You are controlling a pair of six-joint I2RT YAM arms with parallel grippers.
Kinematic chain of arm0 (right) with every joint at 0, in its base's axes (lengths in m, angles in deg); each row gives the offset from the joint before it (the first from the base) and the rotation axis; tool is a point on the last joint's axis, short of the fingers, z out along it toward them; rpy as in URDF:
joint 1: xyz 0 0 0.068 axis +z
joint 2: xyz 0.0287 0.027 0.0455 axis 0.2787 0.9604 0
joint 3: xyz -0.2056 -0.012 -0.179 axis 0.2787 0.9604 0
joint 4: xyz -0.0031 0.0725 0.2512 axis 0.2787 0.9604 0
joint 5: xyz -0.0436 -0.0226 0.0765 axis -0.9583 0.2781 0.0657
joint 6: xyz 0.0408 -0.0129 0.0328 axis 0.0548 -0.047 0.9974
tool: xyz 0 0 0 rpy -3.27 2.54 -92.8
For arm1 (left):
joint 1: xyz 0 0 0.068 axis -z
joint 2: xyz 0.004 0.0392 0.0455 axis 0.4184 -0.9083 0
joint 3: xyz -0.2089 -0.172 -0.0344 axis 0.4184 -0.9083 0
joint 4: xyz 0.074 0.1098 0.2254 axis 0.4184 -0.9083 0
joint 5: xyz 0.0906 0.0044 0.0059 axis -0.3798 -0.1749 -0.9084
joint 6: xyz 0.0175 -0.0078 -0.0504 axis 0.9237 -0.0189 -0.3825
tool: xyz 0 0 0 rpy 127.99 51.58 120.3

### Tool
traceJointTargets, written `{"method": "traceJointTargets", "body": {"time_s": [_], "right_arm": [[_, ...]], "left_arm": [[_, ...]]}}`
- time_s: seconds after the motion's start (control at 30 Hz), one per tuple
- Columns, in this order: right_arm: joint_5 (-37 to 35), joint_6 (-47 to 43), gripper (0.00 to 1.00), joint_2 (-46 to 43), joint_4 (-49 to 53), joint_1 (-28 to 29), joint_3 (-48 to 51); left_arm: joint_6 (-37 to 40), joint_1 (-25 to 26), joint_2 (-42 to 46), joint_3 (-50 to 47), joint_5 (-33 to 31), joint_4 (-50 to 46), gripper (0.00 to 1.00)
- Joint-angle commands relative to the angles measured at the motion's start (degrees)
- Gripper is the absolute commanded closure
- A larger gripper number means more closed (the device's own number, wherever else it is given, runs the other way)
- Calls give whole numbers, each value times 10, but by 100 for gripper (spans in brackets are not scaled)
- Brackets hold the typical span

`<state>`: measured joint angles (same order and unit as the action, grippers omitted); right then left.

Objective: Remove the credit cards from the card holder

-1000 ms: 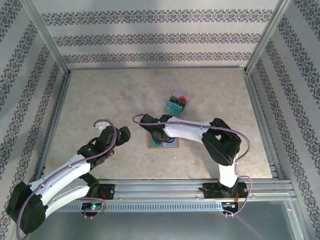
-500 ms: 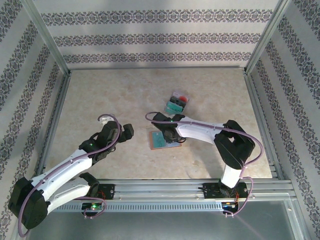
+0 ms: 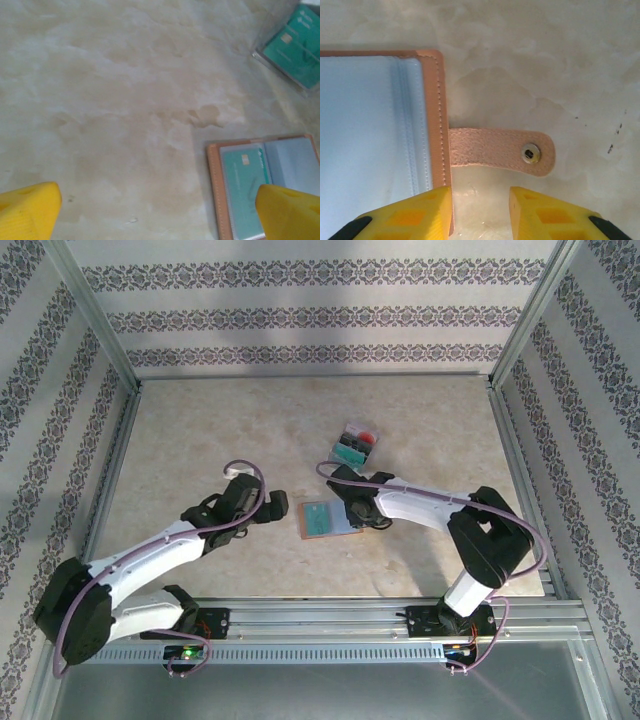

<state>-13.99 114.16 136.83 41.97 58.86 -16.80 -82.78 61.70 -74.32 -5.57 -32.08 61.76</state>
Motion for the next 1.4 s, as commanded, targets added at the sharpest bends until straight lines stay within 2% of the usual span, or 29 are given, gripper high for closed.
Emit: {"method": "traceJointTargets", "body": {"time_s": [0.0,0.1,0.27,0.43,0.6,0.73,0.83,1.17,1.37], "right_arm": [[9,15,64,-33,-10,-11,20],[14,14,64,-64,-14,-23,33],[36,8,63,-113,-27,-40,46],[61,3,63,-132,-35,-45,39],[104,8,64,-131,-60,-46,32],[127,16,65,-124,-74,-45,28],[150,20,66,-116,-90,-46,28],[208,36,67,-91,-134,-42,21],[218,39,67,-62,-140,-30,4]], "left_arm": [[15,23,-27,24,6,28,0],[17,41,-47,30,8,45,0],[21,65,-86,45,14,54,9],[3,75,-120,33,52,104,24],[-22,78,-157,29,90,144,44],[-33,78,-181,29,100,164,59],[-38,78,-198,33,105,169,66],[-48,74,-249,46,120,186,80],[-46,70,-266,52,127,187,84]]}}
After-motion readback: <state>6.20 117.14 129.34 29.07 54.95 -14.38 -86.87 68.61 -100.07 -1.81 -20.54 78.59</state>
